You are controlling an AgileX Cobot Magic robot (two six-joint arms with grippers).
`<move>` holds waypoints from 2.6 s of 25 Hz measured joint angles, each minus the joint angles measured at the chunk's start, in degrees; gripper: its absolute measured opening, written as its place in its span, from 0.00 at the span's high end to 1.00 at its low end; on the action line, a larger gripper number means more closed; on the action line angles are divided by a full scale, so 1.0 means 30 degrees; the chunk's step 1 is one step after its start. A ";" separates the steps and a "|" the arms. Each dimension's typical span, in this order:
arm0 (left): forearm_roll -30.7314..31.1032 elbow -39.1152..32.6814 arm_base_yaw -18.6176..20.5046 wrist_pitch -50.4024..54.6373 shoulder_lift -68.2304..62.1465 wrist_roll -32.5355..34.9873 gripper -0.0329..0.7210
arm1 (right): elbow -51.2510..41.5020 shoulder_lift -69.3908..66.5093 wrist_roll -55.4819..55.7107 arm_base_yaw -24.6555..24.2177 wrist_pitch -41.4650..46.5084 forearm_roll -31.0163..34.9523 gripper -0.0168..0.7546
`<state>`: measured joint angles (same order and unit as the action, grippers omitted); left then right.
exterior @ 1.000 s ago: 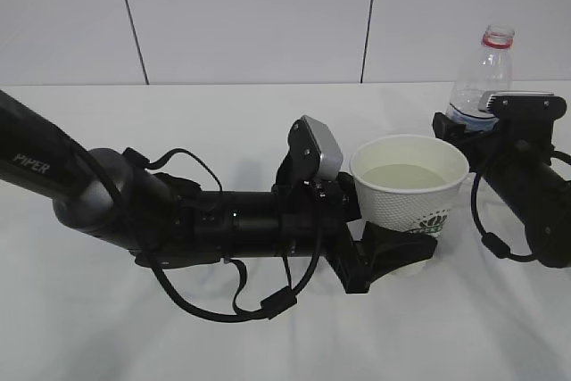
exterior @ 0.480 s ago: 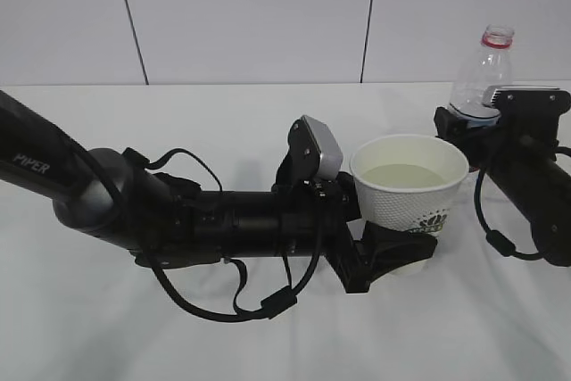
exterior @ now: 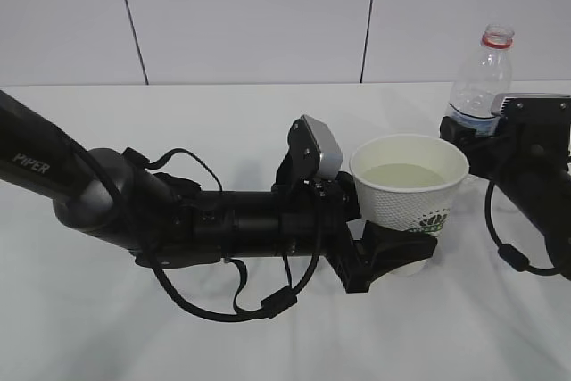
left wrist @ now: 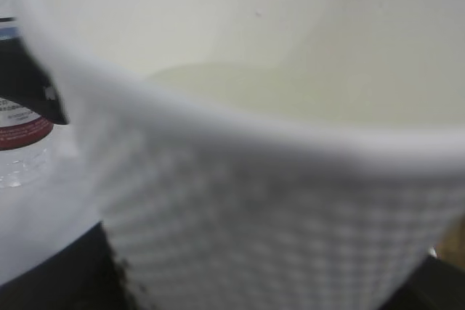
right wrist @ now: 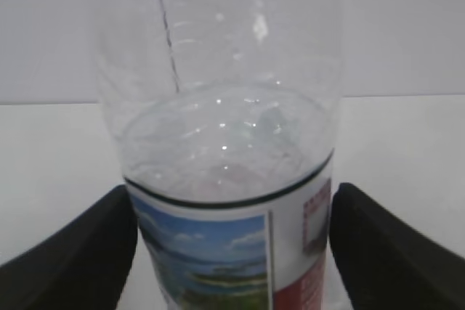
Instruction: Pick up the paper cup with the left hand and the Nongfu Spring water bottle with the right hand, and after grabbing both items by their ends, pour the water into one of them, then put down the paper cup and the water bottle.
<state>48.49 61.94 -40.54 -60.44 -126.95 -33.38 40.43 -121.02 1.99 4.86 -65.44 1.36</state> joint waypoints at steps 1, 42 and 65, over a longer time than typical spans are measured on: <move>0.0000 0.0000 0.0000 0.0000 0.0000 0.0000 0.25 | -0.0223 0.0136 0.0000 0.0000 -0.0008 0.0000 0.17; -0.0041 0.0000 0.0000 -0.0071 0.0000 0.0000 0.25 | -0.9902 1.2251 0.0000 0.0000 -0.0041 -0.0278 0.22; -0.3119 0.0000 0.0000 0.1411 0.0000 0.0000 0.27 | -0.9907 1.3716 -0.1001 0.0000 0.1755 -0.0088 0.22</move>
<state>39.13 61.94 -40.54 -56.21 -126.95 -33.38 10.71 -79.87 -1.01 4.86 -60.17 1.09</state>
